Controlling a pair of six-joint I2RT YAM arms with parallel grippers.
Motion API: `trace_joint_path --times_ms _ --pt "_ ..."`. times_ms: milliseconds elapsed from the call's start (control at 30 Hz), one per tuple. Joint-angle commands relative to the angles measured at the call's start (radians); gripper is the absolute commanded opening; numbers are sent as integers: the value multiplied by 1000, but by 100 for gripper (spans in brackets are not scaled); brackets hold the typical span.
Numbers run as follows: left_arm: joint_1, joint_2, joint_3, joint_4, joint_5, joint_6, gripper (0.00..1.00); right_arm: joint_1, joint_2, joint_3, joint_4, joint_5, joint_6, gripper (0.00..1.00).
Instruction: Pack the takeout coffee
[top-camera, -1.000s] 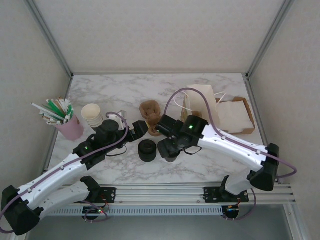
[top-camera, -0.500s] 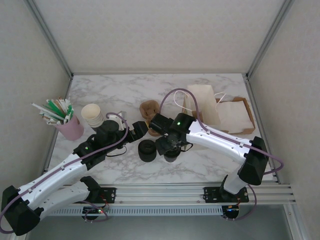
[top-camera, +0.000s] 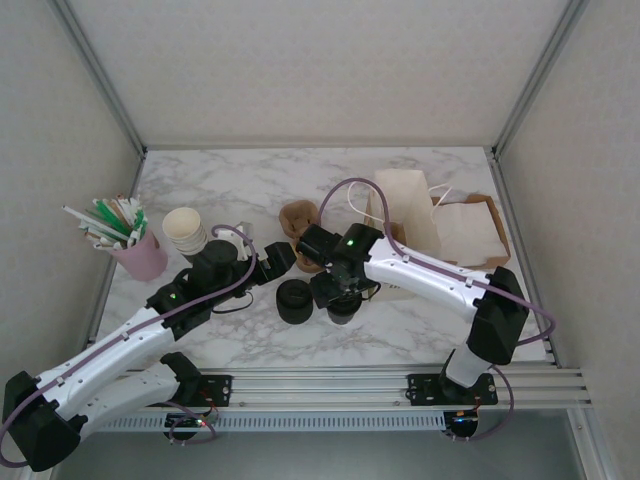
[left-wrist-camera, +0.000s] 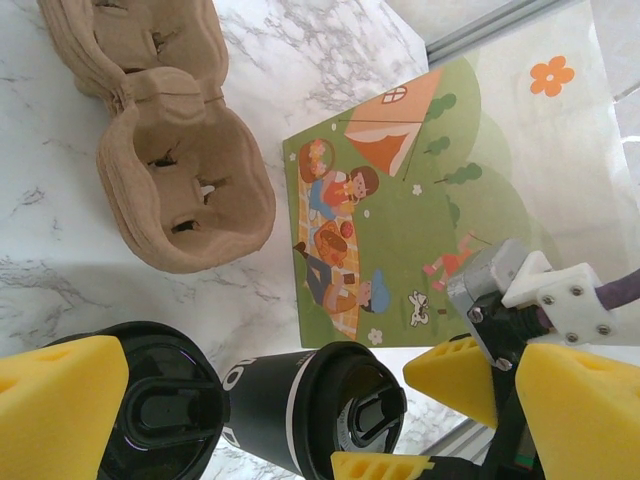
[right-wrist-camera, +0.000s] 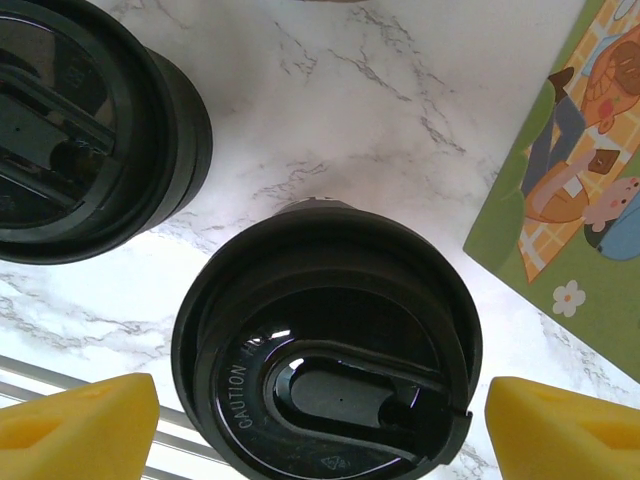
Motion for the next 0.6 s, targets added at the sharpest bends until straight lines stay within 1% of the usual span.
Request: trace_joint_path --times_ms 0,400,567 --pt "7 -4 2 24 8 13 100 -7 19 -22 -11 7 -8 83" --pt "8 7 6 29 14 14 100 -9 36 -44 6 -14 -12 82" --pt "8 10 12 27 15 16 100 -9 37 -45 11 -17 -13 78"
